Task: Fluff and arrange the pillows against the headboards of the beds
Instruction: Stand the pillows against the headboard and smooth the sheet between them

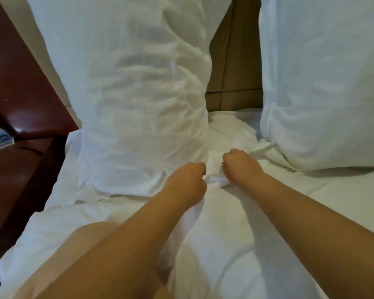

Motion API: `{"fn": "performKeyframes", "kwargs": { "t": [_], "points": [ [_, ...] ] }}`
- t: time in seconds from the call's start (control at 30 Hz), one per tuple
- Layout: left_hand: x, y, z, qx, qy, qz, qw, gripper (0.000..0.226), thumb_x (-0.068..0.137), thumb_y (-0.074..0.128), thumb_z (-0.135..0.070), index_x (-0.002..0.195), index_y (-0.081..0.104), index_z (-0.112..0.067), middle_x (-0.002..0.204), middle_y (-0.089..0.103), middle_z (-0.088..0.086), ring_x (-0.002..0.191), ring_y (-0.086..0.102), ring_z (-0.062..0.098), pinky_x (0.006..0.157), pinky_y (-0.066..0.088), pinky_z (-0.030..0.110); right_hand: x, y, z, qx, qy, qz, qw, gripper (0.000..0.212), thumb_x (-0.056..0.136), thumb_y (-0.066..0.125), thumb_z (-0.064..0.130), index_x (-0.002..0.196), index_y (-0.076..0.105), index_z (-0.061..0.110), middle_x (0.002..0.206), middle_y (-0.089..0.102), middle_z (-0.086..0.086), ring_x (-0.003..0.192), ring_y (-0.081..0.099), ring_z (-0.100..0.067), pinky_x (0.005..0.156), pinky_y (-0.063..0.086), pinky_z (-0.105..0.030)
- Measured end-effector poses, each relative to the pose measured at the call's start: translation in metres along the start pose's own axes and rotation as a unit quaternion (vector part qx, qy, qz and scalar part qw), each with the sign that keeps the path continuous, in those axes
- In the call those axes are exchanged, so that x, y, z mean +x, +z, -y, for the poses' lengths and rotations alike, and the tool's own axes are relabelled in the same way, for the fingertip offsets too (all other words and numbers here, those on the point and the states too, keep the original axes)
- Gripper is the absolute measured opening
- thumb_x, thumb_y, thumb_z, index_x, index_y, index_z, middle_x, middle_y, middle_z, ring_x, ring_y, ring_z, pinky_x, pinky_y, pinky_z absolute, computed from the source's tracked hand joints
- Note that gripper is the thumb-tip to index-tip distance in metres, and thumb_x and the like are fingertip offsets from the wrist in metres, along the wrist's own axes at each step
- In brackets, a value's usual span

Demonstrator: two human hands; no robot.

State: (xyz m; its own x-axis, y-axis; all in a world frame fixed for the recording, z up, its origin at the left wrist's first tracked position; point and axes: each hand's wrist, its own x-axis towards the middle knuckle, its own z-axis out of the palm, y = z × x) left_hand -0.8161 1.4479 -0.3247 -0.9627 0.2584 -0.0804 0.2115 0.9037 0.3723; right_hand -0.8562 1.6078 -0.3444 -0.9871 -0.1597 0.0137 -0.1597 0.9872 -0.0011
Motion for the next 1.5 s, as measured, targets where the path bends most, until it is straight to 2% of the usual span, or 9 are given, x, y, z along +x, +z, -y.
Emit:
{"fn": "performKeyframes", "kwargs": {
  "t": [0.23,0.37,0.43,0.63,0.77,0.97,1.07,1.23,1.5],
  "points": [
    [0.046,0.033,-0.039,0.098,0.006,0.035,0.995,0.024,0.094,0.053,-0.015,0.116,0.055,-0.006,0.117,0.056,0.009,0.106,0.058,0.026,0.086,0.046,0.032,0.034,0.015,-0.021,0.125,0.095,0.063,0.986,0.026,0.098,0.044,0.021,0.112,0.058,0.003,0.116,0.06,-0.018,0.107,0.057,-0.034,0.082,0.042,-0.033],
    [0.056,0.045,-0.045,0.082,-0.011,-0.001,0.997,0.041,0.092,0.056,-0.033,0.125,0.044,-0.013,0.122,0.046,0.006,0.109,0.054,0.024,0.083,0.044,0.031,0.055,0.018,-0.016,0.154,0.113,0.154,0.97,0.016,0.097,0.049,0.016,0.096,0.059,0.003,0.115,0.063,-0.016,0.105,0.06,-0.032,0.085,0.043,-0.033],
    [0.055,0.055,-0.042,0.045,-0.026,-0.019,0.998,0.045,0.09,0.058,-0.039,0.125,0.044,-0.014,0.12,0.046,0.004,0.108,0.054,0.023,0.083,0.046,0.032,0.066,0.02,-0.015,0.173,0.125,0.151,0.965,0.019,0.097,0.048,0.016,0.104,0.061,0.003,0.114,0.064,-0.016,0.104,0.06,-0.031,0.083,0.043,-0.032],
    [0.056,0.071,-0.033,-0.005,-0.047,-0.012,0.999,0.046,0.092,0.054,-0.031,0.133,0.044,-0.011,0.127,0.046,0.005,0.113,0.05,0.021,0.095,0.046,0.03,0.08,0.021,-0.002,0.278,0.149,0.16,0.935,0.028,0.101,0.043,0.025,0.102,0.059,0.002,0.098,0.059,-0.011,0.098,0.057,-0.03,0.076,0.038,-0.031],
    [0.059,0.067,-0.036,-0.108,-0.101,-0.038,0.988,0.047,0.09,0.053,-0.022,0.135,0.042,-0.014,0.131,0.047,0.005,0.113,0.051,0.022,0.091,0.047,0.033,0.076,0.019,0.0,0.289,0.149,0.107,0.939,0.022,0.097,0.045,0.012,0.076,0.048,0.011,0.081,0.049,-0.002,0.082,0.049,-0.023,0.069,0.036,-0.03],
    [0.057,0.063,-0.047,-0.111,-0.105,-0.029,0.988,0.072,0.092,0.05,-0.02,0.152,0.011,-0.021,0.147,0.035,0.006,0.129,0.043,0.026,0.097,0.042,0.036,0.04,-0.002,-0.019,0.246,0.142,0.059,0.957,0.007,0.089,0.053,0.013,0.083,0.049,0.013,0.081,0.051,-0.003,0.074,0.051,-0.023,0.062,0.037,-0.03],
    [0.053,0.067,-0.051,-0.074,-0.102,0.015,0.992,0.066,0.092,0.051,-0.024,0.15,0.019,-0.023,0.141,0.037,0.009,0.124,0.046,0.026,0.096,0.041,0.033,0.006,0.013,-0.029,0.218,0.131,0.065,0.965,0.008,0.085,0.054,0.014,0.08,0.047,0.015,0.082,0.054,-0.005,0.071,0.05,-0.024,0.055,0.034,-0.028],
    [0.049,0.076,-0.054,-0.04,-0.099,0.04,0.993,0.054,0.095,0.048,-0.026,0.146,0.031,-0.021,0.139,0.034,0.012,0.112,0.054,0.026,0.092,0.044,0.034,-0.007,0.029,-0.03,0.197,0.101,0.077,0.972,0.006,0.084,0.06,0.014,0.087,0.055,0.014,0.094,0.063,-0.008,0.085,0.06,-0.027,0.063,0.037,-0.03],
    [0.053,0.071,-0.071,-0.013,-0.077,-0.003,0.997,0.034,0.094,0.046,-0.021,0.128,0.046,-0.019,0.123,0.04,0.007,0.102,0.054,0.027,0.076,0.044,0.034,-0.021,0.031,-0.095,0.109,0.084,-0.037,0.99,0.012,0.085,0.057,0.013,0.093,0.065,0.01,0.094,0.064,-0.007,0.087,0.064,-0.028,0.064,0.042,-0.028]
  ]
}}
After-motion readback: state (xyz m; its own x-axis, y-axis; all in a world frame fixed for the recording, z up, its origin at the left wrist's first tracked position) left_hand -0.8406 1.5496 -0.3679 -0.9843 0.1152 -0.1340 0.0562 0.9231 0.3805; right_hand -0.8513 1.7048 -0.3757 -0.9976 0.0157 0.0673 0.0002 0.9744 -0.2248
